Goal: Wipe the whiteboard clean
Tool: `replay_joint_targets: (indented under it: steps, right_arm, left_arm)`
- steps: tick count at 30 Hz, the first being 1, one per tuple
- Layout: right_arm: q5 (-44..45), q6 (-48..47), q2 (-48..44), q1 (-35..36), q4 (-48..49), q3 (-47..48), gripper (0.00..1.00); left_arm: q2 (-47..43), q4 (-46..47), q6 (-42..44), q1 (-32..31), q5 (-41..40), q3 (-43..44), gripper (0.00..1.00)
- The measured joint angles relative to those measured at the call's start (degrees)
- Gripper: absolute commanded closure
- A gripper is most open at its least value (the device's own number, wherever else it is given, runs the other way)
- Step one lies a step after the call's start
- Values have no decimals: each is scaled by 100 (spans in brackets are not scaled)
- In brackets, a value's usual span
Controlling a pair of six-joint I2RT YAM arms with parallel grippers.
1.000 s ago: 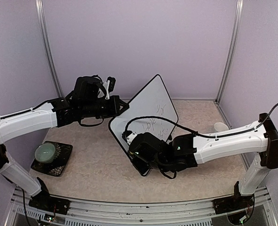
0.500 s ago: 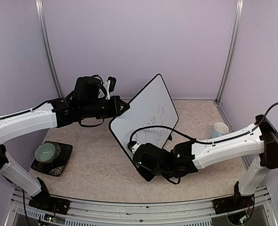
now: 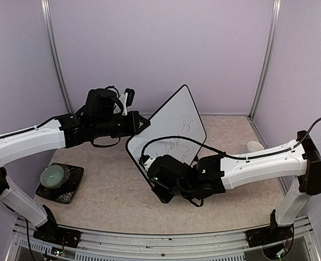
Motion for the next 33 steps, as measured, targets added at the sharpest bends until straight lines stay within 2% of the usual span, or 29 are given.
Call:
replay_joint_targets:
  steps: [8,15,23,33]
  right_arm:
    - [129,-487,-2,-136,20,575,100]
    - [46,-669,-37,-315,166,595,100]
    - [-184,-529,-337,-579,905,-247,100]
    - [-485,-387,-448,-627,1147,-809,100]
  left_arm:
    - [-68,81,15,0,-46,-120,100]
    - [-79,96,17,0,-133,-157,100]
    - [-79,96,11,0,-153,-164,100]
    - [-98,79,13,0,-140,-164,100]
